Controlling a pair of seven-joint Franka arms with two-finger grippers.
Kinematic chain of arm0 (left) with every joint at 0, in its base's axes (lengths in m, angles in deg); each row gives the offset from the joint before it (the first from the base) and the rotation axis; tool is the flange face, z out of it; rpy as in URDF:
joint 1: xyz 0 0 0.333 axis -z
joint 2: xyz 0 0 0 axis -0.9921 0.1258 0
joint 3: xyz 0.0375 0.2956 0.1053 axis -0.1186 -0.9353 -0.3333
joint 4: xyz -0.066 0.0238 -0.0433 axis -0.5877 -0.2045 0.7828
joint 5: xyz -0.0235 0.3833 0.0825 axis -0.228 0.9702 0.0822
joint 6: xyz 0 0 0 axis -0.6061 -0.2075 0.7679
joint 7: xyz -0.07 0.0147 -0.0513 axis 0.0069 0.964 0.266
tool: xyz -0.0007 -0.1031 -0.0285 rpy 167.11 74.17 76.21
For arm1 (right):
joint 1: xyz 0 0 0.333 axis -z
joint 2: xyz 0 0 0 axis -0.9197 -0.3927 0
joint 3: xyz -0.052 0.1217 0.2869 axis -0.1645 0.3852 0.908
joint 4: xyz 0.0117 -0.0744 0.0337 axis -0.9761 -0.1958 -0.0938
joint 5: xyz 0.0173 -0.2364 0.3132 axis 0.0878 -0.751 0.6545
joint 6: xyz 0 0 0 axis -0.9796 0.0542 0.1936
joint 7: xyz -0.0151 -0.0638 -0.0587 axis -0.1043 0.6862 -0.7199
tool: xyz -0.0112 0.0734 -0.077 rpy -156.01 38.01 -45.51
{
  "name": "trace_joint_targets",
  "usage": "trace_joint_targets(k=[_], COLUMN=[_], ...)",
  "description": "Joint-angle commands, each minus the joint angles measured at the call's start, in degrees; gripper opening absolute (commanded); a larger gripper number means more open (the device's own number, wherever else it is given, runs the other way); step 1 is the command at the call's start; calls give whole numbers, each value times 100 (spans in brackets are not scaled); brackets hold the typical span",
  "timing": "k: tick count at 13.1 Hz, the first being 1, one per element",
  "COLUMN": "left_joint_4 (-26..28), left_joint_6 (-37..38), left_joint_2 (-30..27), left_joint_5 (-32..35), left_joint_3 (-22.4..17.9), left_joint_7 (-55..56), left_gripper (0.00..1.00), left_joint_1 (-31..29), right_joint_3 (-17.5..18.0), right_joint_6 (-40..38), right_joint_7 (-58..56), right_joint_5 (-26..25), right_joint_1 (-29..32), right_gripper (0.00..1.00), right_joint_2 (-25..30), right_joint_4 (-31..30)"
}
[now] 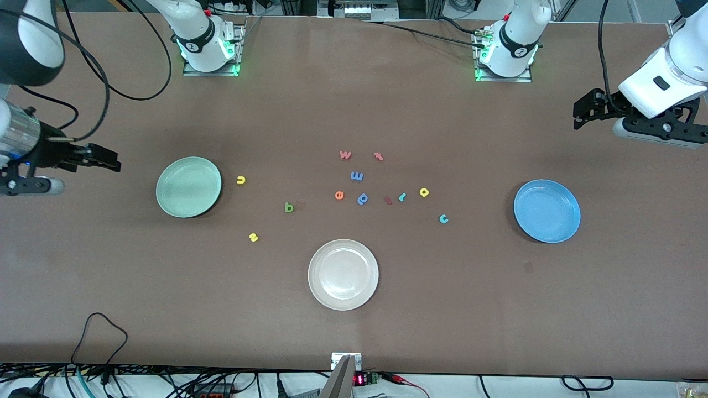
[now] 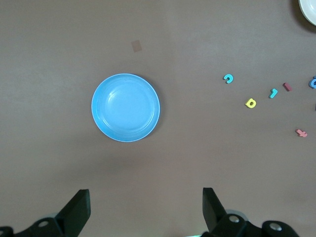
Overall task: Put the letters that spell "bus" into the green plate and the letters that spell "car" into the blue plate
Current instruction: 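Move the right gripper toward the yellow letters beside the green plate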
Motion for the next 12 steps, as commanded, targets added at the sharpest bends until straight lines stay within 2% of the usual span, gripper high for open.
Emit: trace_joint_targets(k=[1, 2, 5, 8, 10, 12], left_joint_4=[-198, -198, -198, -198, -189, -180], left_joint_6=[129, 129, 112, 121, 121, 138], left_joint_2=[90, 90, 90, 82, 81, 73], left_joint_5=[-79, -79, -79, -88, -96, -96], left_joint_3=[16, 16, 16, 16, 16, 16], left_joint_7=[-7, 1, 1, 1, 1, -60], left_gripper=[100, 100, 100, 100, 100, 100], left_joint_1=[-13, -13, -4, 22, 31, 5], right_joint_3=[4, 4, 74, 399, 470, 470], right_joint_6=[64, 290, 1940, 3355, 3990, 4500], right_joint_7=[6, 50, 725, 1218, 1395, 1360], right_joint_5=[77, 95, 95, 95, 95, 25], right_joint_1=[-71, -211, -554, -669, -826, -1046], right_gripper=[100, 100, 100, 100, 100, 100], right_joint_2=[-266, -432, -478, -583, -880, -1240], right_joint_4=[-82, -205, -1354, -2295, -2465, -2317])
